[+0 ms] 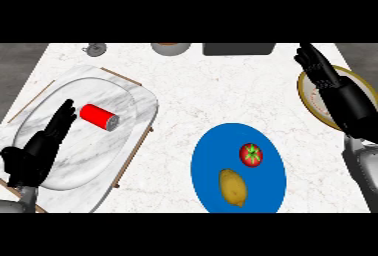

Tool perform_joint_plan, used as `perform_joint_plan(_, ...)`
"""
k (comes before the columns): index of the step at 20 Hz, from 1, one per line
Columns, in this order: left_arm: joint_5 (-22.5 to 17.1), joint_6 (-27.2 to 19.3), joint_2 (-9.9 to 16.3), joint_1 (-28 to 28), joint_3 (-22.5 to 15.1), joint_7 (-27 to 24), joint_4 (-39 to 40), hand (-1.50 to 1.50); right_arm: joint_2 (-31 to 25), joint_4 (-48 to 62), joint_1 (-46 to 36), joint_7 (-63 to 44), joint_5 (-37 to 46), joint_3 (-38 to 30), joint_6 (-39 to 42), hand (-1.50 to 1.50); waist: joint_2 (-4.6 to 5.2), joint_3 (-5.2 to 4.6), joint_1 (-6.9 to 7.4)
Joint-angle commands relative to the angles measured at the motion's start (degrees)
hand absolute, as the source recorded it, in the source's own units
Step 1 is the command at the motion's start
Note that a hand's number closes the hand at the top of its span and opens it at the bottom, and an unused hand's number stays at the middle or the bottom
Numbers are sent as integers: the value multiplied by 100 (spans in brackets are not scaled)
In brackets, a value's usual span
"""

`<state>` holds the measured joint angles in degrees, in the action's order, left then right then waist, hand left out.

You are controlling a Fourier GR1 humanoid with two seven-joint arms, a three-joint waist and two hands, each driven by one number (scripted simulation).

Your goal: Pick the tomato from the plate and place it in the bowl

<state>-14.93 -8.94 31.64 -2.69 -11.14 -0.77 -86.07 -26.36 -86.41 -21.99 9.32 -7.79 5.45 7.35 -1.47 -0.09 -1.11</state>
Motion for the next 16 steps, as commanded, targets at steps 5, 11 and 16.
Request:
perform_joint_plan(5, 361, -430, -6, -680, 190, -121, -313, 0, 419, 856, -115, 510, -1744, 630, 2650, 150, 363, 78, 624)
perform_joint_plan(11, 564, -868, -314, -991, 13, 363, -391, 0, 178, 2698, -176, 1837, -1704, -99, 3384, -150, 379, 79, 486)
perform_joint_plan(16, 741, -1060, -476, -1279, -86, 620, -238, 0, -564, 2853, -800, 2853, -973, 18, 4482, -150, 304, 56, 406)
